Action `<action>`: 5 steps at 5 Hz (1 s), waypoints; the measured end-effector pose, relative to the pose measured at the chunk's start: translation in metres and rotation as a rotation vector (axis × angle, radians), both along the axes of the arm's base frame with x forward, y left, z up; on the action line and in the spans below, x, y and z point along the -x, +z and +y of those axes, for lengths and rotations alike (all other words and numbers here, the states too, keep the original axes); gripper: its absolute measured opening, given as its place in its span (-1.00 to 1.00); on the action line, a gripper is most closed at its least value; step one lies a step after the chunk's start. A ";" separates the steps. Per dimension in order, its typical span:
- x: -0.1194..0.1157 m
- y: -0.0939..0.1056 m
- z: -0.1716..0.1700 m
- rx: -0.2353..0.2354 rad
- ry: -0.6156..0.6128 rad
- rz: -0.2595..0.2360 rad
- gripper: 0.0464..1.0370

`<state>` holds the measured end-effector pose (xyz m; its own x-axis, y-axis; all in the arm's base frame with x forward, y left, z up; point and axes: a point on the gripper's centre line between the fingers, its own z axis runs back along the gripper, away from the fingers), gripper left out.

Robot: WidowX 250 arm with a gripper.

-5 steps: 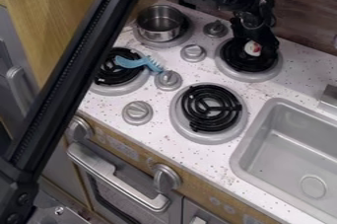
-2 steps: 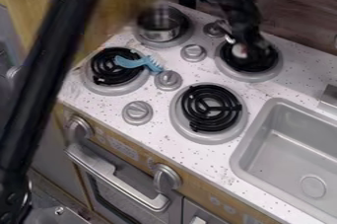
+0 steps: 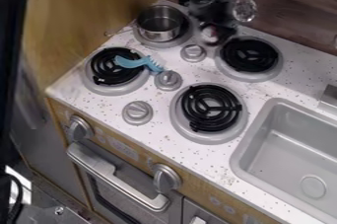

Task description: Put the object from the upper right burner to the lower right burner

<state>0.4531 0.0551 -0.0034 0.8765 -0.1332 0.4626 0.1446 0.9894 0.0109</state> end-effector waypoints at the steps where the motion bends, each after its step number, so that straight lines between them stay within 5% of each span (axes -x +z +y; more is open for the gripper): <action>1: 0.036 -0.031 0.002 -0.049 -0.054 0.110 -0.09; 2: 0.065 -0.038 -0.012 -0.085 -0.138 0.158 -0.09; 5: 0.096 -0.030 -0.035 -0.116 -0.214 0.194 0.01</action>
<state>0.3571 0.0198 -0.0334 0.8936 -0.3661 0.2598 0.3596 0.9302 0.0740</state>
